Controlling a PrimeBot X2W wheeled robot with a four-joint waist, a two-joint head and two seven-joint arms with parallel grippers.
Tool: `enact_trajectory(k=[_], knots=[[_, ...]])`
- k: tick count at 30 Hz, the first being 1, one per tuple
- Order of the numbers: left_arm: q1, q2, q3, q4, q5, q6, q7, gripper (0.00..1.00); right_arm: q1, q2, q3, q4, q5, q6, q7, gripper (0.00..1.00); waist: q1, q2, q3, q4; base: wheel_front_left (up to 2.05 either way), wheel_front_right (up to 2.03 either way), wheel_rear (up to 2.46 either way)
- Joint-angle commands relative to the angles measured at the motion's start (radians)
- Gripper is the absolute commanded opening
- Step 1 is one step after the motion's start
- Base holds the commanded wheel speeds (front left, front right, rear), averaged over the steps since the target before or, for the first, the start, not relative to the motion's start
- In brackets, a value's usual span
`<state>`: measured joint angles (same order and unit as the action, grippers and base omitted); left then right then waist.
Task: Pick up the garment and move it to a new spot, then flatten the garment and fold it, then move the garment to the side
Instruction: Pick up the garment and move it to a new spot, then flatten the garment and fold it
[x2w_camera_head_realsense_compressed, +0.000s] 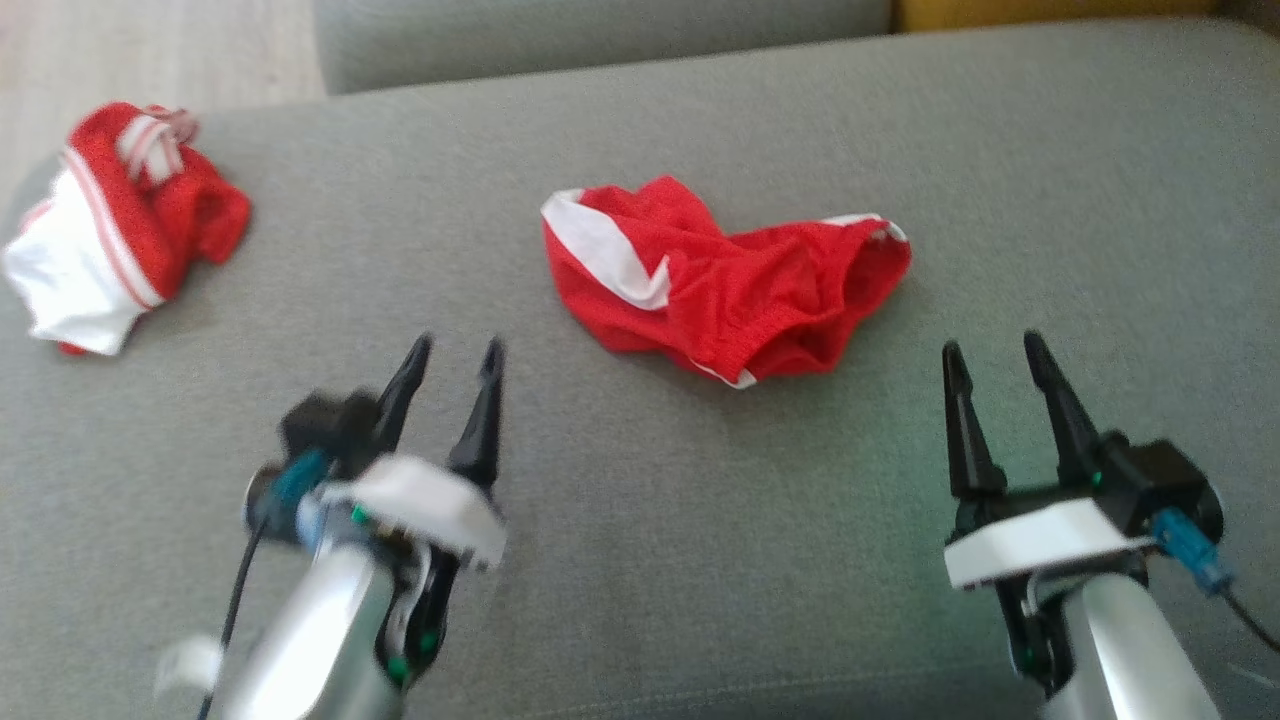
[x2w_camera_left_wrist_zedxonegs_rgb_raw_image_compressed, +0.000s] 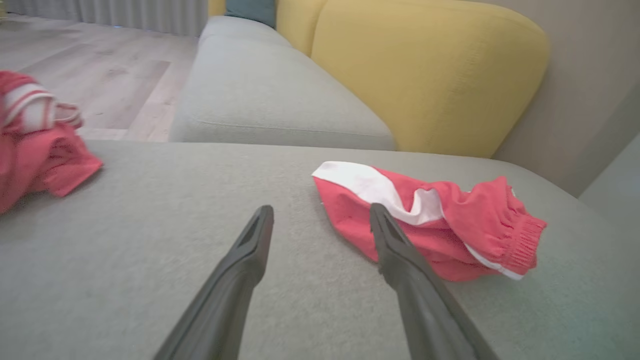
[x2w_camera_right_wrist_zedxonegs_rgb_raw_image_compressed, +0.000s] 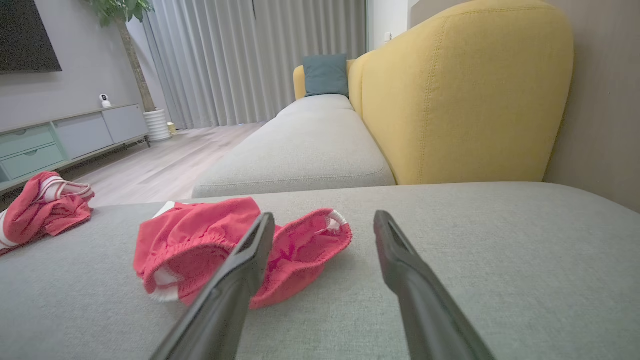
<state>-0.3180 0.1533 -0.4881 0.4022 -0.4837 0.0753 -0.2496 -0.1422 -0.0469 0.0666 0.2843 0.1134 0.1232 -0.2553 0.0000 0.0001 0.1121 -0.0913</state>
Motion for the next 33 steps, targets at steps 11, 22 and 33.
enact_trajectory(k=[11,22,33], knots=[[0.305,-0.005,0.248,-0.262,0.107,0.059,-0.012,1.00,0.083,-0.003,0.036,-0.046,0.021,0.008,-0.006,1.00,0.0000,-0.0001,-0.100,0.051,0.00,0.00,0.00],[0.420,-0.056,0.321,-0.320,0.186,0.035,-0.012,1.00,0.116,-0.003,0.050,-0.054,0.040,0.008,-0.006,1.00,0.0000,-0.0001,-0.118,0.057,0.00,0.00,0.00],[0.421,-0.077,0.346,-0.288,0.206,0.000,-0.012,1.00,0.110,-0.003,0.056,-0.038,0.034,0.008,-0.006,1.00,0.0000,-0.0001,-0.117,0.053,0.00,0.00,0.00]])
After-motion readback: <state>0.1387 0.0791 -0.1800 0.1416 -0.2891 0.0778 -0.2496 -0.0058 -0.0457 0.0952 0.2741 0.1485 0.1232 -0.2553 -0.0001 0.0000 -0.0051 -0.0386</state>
